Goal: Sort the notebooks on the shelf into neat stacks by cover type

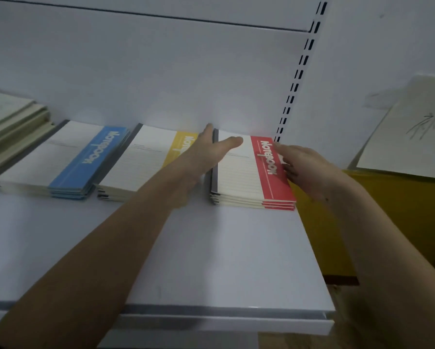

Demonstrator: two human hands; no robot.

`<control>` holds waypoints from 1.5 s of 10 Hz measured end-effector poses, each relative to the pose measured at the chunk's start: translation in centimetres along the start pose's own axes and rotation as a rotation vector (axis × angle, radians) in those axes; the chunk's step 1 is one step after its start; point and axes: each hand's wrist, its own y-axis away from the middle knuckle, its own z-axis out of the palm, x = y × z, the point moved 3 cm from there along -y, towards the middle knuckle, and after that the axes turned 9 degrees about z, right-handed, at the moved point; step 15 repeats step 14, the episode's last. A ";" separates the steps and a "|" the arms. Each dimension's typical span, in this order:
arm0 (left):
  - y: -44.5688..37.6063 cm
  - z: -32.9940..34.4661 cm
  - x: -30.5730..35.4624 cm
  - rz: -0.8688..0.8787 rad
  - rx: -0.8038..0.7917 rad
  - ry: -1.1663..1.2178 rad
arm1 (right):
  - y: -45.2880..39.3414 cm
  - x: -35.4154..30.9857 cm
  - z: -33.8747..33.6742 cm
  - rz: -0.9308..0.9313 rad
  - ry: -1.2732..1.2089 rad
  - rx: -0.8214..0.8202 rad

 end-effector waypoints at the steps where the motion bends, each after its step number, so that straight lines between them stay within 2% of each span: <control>1: 1.4 -0.6 1.0 0.115 -0.227 -0.208 | 3.1 1.2 -0.7 -0.099 0.181 -0.079; 2: 2.7 -0.6 1.5 0.149 -0.480 -0.366 | 5.8 2.0 -0.4 -0.220 0.403 -0.232; 3: 2.8 0.1 0.5 0.205 -0.569 -0.712 | 5.5 2.8 -0.4 -0.282 0.524 -0.146; 4: 2.5 0.4 -0.2 0.241 -0.559 -0.799 | 4.8 3.4 -0.4 -0.347 0.620 0.007; 6: 2.9 0.3 0.5 0.344 -0.460 -0.739 | 4.2 4.0 -1.1 -0.351 0.537 0.055; 7: 3.3 0.5 0.5 0.318 -0.513 -0.760 | 4.0 4.3 -1.3 -0.351 0.530 0.040; 8: 3.6 0.9 0.5 0.327 -0.580 -0.759 | 3.9 4.2 -1.4 -0.364 0.600 0.058; 10: 3.7 0.8 0.3 0.349 -0.532 -0.745 | 3.8 4.3 -0.8 -0.348 0.754 0.089; 12: 3.6 1.4 0.5 0.311 -0.582 -0.921 | 4.1 3.8 0.1 -0.293 0.907 0.118; 14: 5.6 1.2 2.2 0.328 -0.548 -1.158 | 5.4 0.3 1.5 -0.163 1.311 0.173; 15: 5.6 1.2 2.2 0.328 -0.548 -1.158 | 5.4 0.3 1.5 -0.163 1.311 0.173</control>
